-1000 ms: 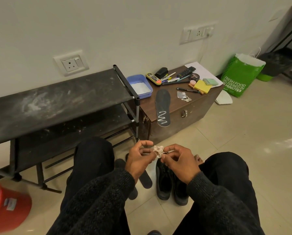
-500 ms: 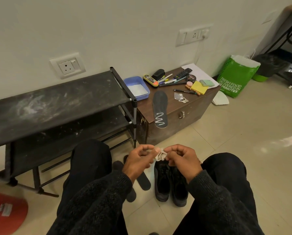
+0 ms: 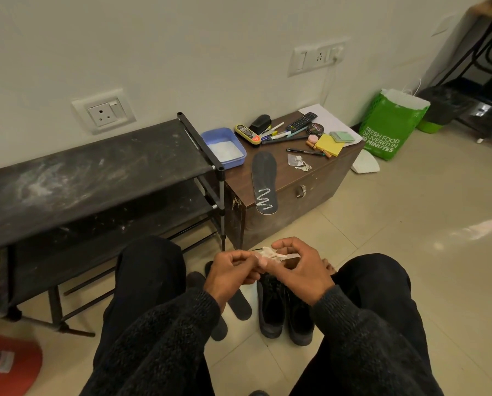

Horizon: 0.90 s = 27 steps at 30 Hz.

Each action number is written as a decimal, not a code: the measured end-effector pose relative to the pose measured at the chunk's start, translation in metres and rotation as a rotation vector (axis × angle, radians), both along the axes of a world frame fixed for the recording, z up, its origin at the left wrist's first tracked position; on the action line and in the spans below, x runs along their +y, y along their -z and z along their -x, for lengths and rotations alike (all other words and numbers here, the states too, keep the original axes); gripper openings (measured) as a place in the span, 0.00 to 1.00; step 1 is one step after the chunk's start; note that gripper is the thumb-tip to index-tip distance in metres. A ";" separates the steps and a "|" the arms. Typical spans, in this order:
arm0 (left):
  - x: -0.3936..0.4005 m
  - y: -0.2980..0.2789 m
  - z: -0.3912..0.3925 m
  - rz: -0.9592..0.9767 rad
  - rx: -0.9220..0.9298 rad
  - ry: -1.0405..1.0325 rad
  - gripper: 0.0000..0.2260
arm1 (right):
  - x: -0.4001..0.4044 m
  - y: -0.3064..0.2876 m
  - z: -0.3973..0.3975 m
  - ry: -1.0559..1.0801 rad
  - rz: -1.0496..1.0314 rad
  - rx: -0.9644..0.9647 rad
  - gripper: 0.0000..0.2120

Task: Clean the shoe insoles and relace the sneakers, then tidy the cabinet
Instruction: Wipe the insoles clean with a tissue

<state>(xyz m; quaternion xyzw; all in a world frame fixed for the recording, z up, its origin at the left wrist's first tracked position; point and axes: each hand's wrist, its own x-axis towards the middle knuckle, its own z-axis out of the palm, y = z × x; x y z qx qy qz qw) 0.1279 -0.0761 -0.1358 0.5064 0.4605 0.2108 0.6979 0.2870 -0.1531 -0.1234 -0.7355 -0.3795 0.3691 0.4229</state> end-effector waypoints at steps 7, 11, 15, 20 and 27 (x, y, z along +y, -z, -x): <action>0.003 0.000 -0.002 -0.001 -0.014 -0.037 0.13 | 0.004 0.003 -0.001 0.123 -0.041 0.254 0.03; 0.002 -0.001 -0.002 -0.046 -0.059 0.067 0.09 | 0.003 -0.002 0.000 0.171 -0.044 0.385 0.04; 0.001 0.004 -0.003 -0.217 0.034 0.065 0.13 | 0.002 -0.004 0.001 0.175 -0.038 0.333 0.08; 0.000 0.005 -0.003 -0.281 0.097 -0.012 0.08 | 0.002 -0.005 0.000 0.206 -0.059 0.302 0.11; 0.004 0.004 -0.002 -0.032 0.009 -0.166 0.07 | 0.004 -0.009 -0.001 0.314 -0.082 0.429 0.11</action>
